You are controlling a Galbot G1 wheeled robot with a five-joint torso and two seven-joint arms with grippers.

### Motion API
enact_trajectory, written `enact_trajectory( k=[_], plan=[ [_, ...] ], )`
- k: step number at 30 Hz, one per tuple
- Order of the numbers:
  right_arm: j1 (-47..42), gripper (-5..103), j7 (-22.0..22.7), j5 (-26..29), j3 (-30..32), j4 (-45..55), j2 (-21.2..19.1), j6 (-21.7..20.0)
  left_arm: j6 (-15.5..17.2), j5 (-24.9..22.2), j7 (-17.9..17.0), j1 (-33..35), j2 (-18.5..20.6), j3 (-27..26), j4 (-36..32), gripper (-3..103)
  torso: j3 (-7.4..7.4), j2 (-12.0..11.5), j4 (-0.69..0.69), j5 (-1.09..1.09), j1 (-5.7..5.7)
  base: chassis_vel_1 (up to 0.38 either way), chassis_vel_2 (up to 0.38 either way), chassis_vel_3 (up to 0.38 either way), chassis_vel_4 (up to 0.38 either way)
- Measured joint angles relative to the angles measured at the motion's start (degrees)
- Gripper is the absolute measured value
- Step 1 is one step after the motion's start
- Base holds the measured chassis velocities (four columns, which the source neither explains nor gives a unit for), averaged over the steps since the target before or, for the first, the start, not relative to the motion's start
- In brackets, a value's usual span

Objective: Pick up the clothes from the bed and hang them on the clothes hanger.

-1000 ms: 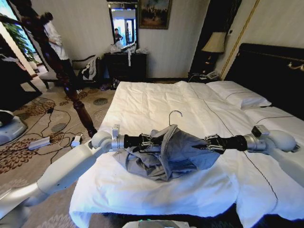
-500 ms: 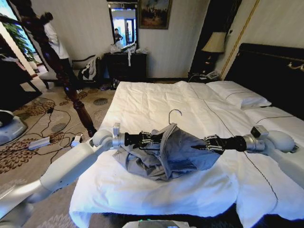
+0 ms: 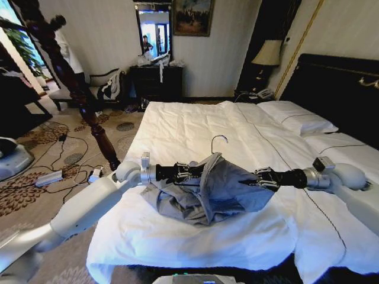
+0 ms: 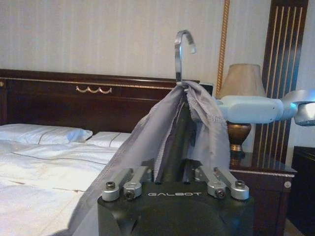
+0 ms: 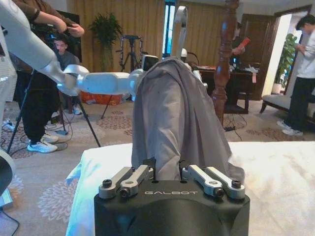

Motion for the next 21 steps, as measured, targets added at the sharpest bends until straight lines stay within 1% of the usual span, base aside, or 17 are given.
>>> enact_trajectory(
  k=[2,3,6,8,11,13,14,15,16,17,19,20,21],
  plan=[
    [0.0,18,0.0,0.0,0.0,-0.4,0.0,0.0,0.0,0.0,0.0,0.4,0.3,-0.3,-0.3,43,0.00,0.0,0.00,0.01,0.00,0.000,0.000,0.000,0.000],
    [0.0,18,0.0,0.0,0.0,-0.4,0.0,0.0,0.0,0.0,0.0,0.4,0.3,-0.3,-0.3,43,0.00,0.0,0.00,0.01,0.00,0.000,0.000,0.000,0.000],
    [0.1,18,0.1,-0.1,0.0,-0.9,0.1,-0.2,0.1,0.0,0.2,0.9,0.7,-0.7,-0.7,59,0.00,0.0,0.00,0.00,0.00,0.000,0.000,0.000,0.000],
    [0.1,18,0.1,-0.1,0.0,-1.1,0.1,-0.3,0.2,0.0,0.3,1.0,0.8,-0.9,-0.7,59,0.00,0.0,0.00,0.00,0.00,0.000,0.000,0.000,0.000],
    [0.1,18,0.3,-0.1,0.0,-1.3,0.1,-0.4,0.2,-0.1,0.4,1.5,1.0,-1.8,-1.0,76,0.00,0.0,0.00,0.00,0.00,0.000,0.000,0.000,0.000],
    [0.1,18,0.3,-0.2,0.0,-1.3,0.2,-0.4,0.2,-0.2,0.4,1.7,1.0,-2.1,-1.1,76,0.00,0.0,0.00,0.00,0.00,0.000,0.000,0.000,0.000],
    [0.1,18,0.3,-0.3,0.1,-1.3,0.2,-0.4,0.2,-0.5,0.4,2.2,0.8,-3.2,-1.5,87,0.00,0.0,0.00,0.00,0.00,0.000,0.000,0.000,0.000],
    [0.1,18,0.3,-0.4,0.1,-1.3,0.3,-0.4,0.2,-1.0,0.3,3.1,0.6,-4.8,-2.0,92,0.00,0.0,0.00,0.00,0.00,0.000,0.000,0.000,0.000],
    [0.0,18,0.3,-0.6,0.1,-1.2,0.3,-0.4,0.2,-1.4,-0.1,3.8,0.2,-6.6,-2.5,92,0.00,0.0,0.00,0.00,0.00,0.000,0.000,0.000,0.000],
    [0.0,18,0.3,-0.6,0.1,-1.2,0.3,-0.4,0.2,-1.4,-0.1,3.8,0.2,-6.6,-2.5,92,0.00,0.0,0.00,0.00,0.00,0.000,0.000,0.000,0.000],
    [-0.1,18,0.3,-0.9,0.2,-0.8,0.4,-0.3,0.2,-2.9,-2.9,5.8,-1.3,-12.1,-3.4,99,0.00,0.0,0.02,0.02,0.00,0.000,0.000,0.000,0.000],
    [-0.1,18,0.3,-0.9,0.2,-0.8,0.4,-0.3,0.2,-2.9,-2.9,5.8,-1.3,-12.1,-3.4,99,0.00,0.0,0.02,0.02,0.00,0.000,0.000,0.000,0.000],
    [-0.1,18,0.3,-1.2,0.2,-0.6,0.4,-0.2,0.2,-3.6,-5.1,6.2,-2.3,-14.3,-3.2,100,0.00,0.0,0.02,0.01,0.00,0.000,0.000,0.000,0.000]
  ],
)
